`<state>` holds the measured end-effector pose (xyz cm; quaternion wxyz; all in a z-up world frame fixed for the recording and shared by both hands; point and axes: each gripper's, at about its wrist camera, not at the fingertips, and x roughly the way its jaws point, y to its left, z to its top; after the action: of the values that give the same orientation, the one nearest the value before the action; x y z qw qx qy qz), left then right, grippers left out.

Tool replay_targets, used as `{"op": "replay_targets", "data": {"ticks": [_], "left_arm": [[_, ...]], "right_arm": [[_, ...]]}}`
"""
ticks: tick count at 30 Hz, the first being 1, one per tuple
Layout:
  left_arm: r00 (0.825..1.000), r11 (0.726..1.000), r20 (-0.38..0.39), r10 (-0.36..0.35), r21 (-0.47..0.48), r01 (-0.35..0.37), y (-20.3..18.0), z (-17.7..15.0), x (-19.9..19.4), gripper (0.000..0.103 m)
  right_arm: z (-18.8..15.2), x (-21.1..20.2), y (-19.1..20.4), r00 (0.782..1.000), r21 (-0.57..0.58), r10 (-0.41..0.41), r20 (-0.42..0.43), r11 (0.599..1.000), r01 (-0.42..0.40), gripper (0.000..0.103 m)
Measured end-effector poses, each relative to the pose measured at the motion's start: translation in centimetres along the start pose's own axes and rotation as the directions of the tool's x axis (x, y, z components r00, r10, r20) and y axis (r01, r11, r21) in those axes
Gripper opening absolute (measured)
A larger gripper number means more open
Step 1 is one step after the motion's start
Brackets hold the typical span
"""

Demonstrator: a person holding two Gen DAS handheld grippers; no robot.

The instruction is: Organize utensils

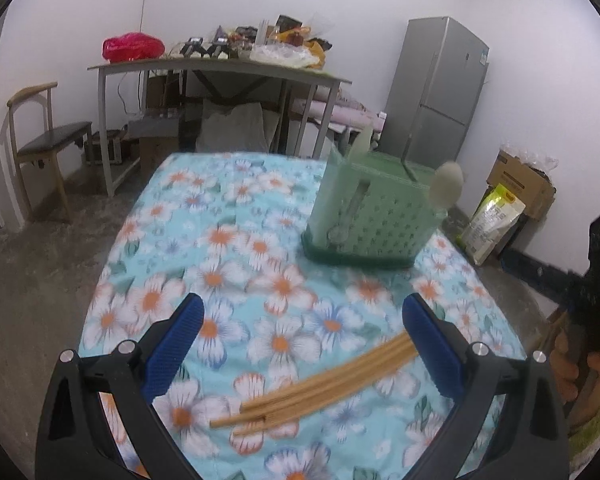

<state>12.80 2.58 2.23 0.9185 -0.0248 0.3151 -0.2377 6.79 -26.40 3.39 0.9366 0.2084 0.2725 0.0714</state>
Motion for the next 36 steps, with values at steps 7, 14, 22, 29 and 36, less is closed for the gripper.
{"op": "replay_targets", "data": {"ticks": [7,14,22,29,36], "left_arm": [[0.994,0.998,0.098,-0.037,0.045,0.033,-2.2,5.2,2.2,0.097],[0.988,0.991,0.138,-0.070,0.121,0.053,-5.1,9.0,6.5,0.097],[0.993,0.983,0.117,-0.017,0.182,-0.005,-6.4,10.2,10.9,0.097],[0.997,0.983,0.072,0.025,0.181,-0.038,-5.7,10.4,13.3,0.097],[0.999,0.985,0.044,0.029,0.172,-0.036,-5.2,10.2,14.8,0.097]], "right_arm": [[1.4,0.4,0.1,0.998,-0.038,-0.047,0.032,0.998,0.048,0.062],[4.1,2.6,-0.1,0.996,-0.120,-0.060,0.070,0.990,0.068,0.064],[6.8,6.8,0.2,0.997,-0.239,-0.060,0.049,0.968,0.070,0.064],[7.5,9.3,0.2,0.991,-0.303,-0.123,0.042,0.944,0.130,0.064],[9.0,9.0,-2.3,0.974,-0.203,-0.210,0.079,0.954,0.222,0.064]]}}
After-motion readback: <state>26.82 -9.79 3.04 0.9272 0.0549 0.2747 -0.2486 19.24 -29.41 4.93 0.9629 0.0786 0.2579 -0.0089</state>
